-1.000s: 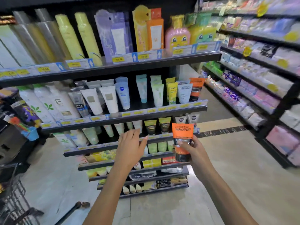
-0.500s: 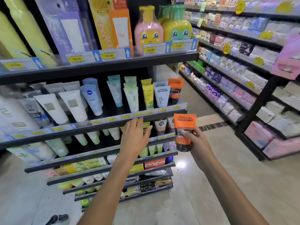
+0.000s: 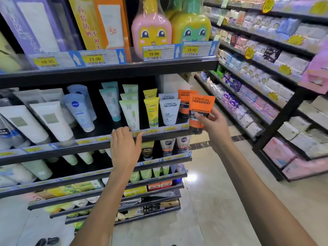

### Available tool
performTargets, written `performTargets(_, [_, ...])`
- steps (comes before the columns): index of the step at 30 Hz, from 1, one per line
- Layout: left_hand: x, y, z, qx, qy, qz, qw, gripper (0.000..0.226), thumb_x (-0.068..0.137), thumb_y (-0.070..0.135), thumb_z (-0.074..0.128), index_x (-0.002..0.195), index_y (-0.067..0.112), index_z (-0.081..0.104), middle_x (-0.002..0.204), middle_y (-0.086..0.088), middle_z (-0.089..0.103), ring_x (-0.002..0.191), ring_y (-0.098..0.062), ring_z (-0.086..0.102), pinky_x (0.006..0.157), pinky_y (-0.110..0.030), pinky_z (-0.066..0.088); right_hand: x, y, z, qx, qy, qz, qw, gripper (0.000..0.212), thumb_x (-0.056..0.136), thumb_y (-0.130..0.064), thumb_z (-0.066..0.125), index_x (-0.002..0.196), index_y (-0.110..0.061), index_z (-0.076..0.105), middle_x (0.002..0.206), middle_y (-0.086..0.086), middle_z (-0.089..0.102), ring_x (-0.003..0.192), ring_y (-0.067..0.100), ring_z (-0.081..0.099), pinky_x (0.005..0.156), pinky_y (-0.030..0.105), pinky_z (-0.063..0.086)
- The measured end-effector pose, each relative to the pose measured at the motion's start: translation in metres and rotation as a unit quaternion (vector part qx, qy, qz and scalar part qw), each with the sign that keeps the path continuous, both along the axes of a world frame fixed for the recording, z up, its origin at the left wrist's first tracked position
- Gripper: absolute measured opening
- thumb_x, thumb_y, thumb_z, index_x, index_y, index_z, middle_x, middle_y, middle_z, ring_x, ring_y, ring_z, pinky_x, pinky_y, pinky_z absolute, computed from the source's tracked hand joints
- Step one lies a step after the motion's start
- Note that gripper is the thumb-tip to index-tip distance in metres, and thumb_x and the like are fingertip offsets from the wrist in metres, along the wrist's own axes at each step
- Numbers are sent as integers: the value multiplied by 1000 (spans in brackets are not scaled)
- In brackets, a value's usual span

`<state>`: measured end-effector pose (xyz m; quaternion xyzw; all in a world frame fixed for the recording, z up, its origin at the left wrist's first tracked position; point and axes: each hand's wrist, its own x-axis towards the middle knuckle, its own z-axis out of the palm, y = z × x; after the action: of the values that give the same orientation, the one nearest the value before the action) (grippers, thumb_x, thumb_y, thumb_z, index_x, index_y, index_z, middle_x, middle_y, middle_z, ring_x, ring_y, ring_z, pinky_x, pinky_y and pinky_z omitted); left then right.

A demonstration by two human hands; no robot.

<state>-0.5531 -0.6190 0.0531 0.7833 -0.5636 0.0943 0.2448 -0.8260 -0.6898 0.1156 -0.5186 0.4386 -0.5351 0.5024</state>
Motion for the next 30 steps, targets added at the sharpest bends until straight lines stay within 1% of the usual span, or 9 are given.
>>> performTargets(3, [0, -4, -7, 7, -54, 13, 998, 58, 102, 53, 47, 108, -3, 61, 99, -21, 63, 103, -40, 59, 113, -52, 39, 0, -24, 8, -18, 30, 17, 999, 33, 92, -15, 76, 124, -21, 68, 113, -4, 78, 104, 15, 74, 86, 30, 58])
performTargets(8, [2, -8, -20, -15, -89, 10, 996, 53, 103, 51, 51, 109, -1, 61, 99, -19, 62, 103, -39, 56, 115, -52, 34, -2, -59, 6, -41, 85, 29, 995, 35, 89, -16, 79, 122, -19, 70, 112, -3, 78, 105, 19, 73, 95, 42, 59])
performTargets(10, [3, -9, -23, -25, -92, 13, 995, 51, 102, 50, 53, 108, -1, 60, 98, -18, 61, 102, -38, 56, 115, -52, 34, -1, -68, 4, -47, 100, 27, 993, 35, 88, -17, 80, 121, -21, 70, 110, -4, 78, 104, 18, 73, 95, 42, 59])
performTargets(14, [3, -11, -25, -48, -94, 14, 994, 46, 101, 46, 57, 106, 0, 59, 98, -18, 60, 102, -39, 55, 116, -53, 35, 0, -78, 0, -47, 117, 43, 991, 35, 88, -10, 79, 121, -17, 71, 108, -5, 79, 101, 14, 74, 93, 35, 58])
performTargets(20, [3, -11, -28, -58, -89, 16, 994, 46, 101, 45, 56, 108, 0, 58, 101, -19, 60, 105, -39, 55, 117, -53, 33, -1, -80, -18, -20, 148, 75, 986, 34, 88, -10, 79, 120, -22, 72, 111, -6, 78, 106, 17, 73, 102, 46, 55])
performTargets(23, [3, -12, -28, -64, -87, 14, 994, 45, 101, 44, 56, 108, -1, 58, 101, -20, 59, 105, -39, 55, 117, -53, 33, -3, -82, -20, -13, 148, 70, 986, 36, 88, -10, 80, 121, -21, 71, 112, -6, 78, 106, 18, 73, 103, 47, 54])
performTargets(27, [3, -12, -29, -67, -89, 13, 994, 46, 101, 43, 59, 110, -2, 58, 103, -20, 60, 108, -40, 55, 118, -53, 32, -3, -86, -20, 5, 149, 61, 987, 45, 84, -10, 83, 124, -22, 65, 114, -3, 77, 109, 20, 72, 103, 49, 54])
performTargets(30, [5, -11, -30, -66, -88, 11, 994, 46, 101, 43, 60, 111, -1, 58, 104, -20, 60, 109, -40, 55, 118, -53, 32, -2, -86, -22, 11, 153, 63, 986, 46, 84, -11, 83, 125, -21, 65, 116, -3, 77, 111, 21, 71, 105, 51, 52])
